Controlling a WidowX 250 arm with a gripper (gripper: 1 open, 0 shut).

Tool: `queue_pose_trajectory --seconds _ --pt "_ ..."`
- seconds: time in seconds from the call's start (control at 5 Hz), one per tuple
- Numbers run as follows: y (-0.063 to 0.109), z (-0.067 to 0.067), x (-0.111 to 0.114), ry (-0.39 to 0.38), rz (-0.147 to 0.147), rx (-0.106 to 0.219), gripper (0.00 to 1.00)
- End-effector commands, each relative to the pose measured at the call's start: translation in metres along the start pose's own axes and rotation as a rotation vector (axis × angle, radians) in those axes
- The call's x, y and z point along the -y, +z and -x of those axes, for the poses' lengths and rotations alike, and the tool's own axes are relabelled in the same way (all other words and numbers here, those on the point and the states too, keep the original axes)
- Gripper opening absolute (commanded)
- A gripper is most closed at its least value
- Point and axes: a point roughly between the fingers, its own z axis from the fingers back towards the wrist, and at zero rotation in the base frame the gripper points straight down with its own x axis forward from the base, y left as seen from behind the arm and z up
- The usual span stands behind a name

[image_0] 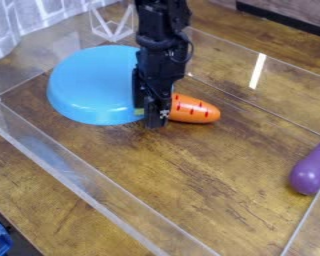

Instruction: Move the carrot to the left side

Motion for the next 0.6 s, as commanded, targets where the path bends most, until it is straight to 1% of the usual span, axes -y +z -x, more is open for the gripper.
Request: queue_pose_trajectory --seconds 0.0,0.4 --pt "0.0274 0.0016 -0.0246 0.027 -0.069 0.052 0.0" --pt "0.0348 0.0044 -0.0264 0.012 -0.076 0.046 0.0"
